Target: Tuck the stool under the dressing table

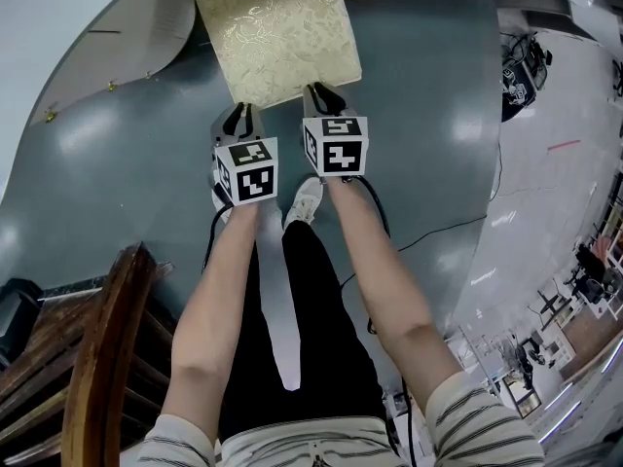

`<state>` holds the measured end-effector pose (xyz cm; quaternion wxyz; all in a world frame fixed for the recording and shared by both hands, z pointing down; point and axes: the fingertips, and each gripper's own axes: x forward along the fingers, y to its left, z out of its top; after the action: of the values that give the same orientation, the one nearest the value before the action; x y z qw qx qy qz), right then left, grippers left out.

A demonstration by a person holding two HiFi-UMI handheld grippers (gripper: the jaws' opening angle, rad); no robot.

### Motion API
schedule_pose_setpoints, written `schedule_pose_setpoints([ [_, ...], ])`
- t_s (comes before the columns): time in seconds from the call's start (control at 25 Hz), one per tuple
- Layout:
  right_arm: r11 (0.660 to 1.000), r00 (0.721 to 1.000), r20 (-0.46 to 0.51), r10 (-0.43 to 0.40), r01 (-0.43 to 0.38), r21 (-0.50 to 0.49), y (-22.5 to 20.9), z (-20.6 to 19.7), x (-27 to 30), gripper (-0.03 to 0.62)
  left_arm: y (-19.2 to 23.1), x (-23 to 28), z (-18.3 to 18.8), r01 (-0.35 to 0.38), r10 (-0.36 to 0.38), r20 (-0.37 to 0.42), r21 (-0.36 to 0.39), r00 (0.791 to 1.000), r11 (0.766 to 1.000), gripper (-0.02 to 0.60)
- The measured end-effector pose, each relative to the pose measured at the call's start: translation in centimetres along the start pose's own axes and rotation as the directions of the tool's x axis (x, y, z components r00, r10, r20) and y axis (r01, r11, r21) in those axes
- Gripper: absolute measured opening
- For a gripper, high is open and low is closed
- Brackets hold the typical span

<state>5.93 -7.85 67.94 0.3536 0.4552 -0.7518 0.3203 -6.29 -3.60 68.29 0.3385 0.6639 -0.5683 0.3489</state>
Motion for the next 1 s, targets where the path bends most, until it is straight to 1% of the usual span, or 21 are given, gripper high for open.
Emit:
schedule_pose_setpoints([
  [0.16, 1.000, 1.000, 0.007, 0.004, -0.004, -0.012, -0.1, 1.1, 0.5, 0.060, 0.4, 0.3, 1.0, -0.007, 0.007, 0.007, 0.003, 1.000, 1.000, 0.044],
  [0.36, 1.000, 1.000, 0.010, 0.006, -0.006, -0.022, -0.2, 1.9, 1.0, 0.058, 0.7, 0.8, 1.9, -0.006, 0.006, 0.020, 0.027, 1.000, 1.000, 0.044],
  [0.72, 0.999, 1.000, 0.013, 0.009, -0.008, -0.033, -0.3, 3.6, 2.1, 0.058, 1.6, 1.7, 3.4, -0.016, 0.015, 0.032, 0.032, 0.999, 0.999, 0.041],
  [1.0, 1.000, 1.000, 0.013, 0.011, -0.011, -0.020, -0.5, 4.7, 2.8, 0.058, 2.0, 2.4, 4.5, -0.030, 0.029, 0.043, 0.032, 0.999, 0.999, 0.038],
])
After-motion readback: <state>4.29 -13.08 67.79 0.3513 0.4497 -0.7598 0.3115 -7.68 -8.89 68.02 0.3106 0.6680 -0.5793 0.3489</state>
